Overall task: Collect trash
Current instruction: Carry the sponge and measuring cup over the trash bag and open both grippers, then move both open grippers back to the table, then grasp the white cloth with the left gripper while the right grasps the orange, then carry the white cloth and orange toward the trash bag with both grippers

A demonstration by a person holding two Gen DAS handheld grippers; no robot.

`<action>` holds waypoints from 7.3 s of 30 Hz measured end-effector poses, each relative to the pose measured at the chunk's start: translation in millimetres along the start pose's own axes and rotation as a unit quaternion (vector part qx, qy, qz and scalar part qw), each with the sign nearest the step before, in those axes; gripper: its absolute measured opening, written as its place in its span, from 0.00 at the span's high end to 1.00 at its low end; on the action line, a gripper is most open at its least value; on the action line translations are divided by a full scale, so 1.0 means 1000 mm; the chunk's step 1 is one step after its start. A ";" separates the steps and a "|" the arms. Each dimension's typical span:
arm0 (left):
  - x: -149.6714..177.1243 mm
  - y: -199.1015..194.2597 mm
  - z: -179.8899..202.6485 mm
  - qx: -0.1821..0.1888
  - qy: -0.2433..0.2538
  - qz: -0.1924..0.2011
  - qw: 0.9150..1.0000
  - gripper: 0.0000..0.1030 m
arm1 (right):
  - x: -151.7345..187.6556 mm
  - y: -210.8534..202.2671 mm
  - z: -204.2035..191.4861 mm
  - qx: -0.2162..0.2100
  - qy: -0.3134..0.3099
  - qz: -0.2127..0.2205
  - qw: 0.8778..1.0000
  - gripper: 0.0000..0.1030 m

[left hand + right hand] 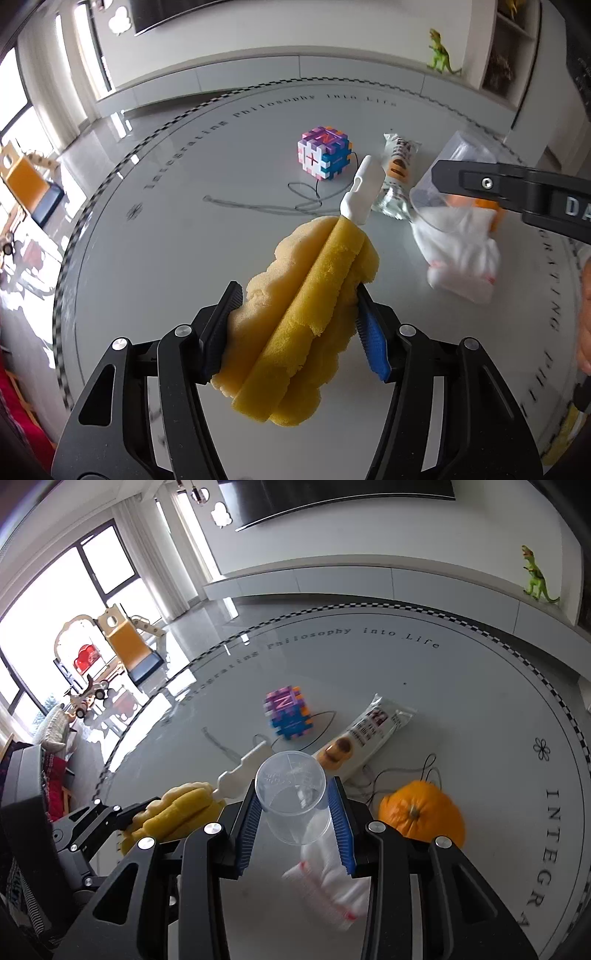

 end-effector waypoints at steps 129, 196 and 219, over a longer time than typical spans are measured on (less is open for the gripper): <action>0.212 -0.156 -0.058 -0.063 -0.265 0.034 0.962 0.06 | 0.171 -0.060 -0.157 -0.172 -0.112 -0.071 0.976 0.24; -0.047 0.060 0.104 0.041 -0.060 0.004 0.997 0.48 | 0.001 0.025 0.110 0.093 0.059 -0.009 0.994 0.46; -0.004 -0.013 0.082 0.049 -0.060 0.040 0.996 0.79 | 0.032 -0.029 0.054 0.067 0.021 -0.003 0.998 0.46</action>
Point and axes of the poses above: each gripper's, at about its wrist camera, not at the fingertips, and y roughly the way its jaws point, z to its right, x to its underside, the point moved 1 cm from there along y, roughly the way its jaws point, and after that the axes turned 4 degrees about y, right-handed, at the moved point
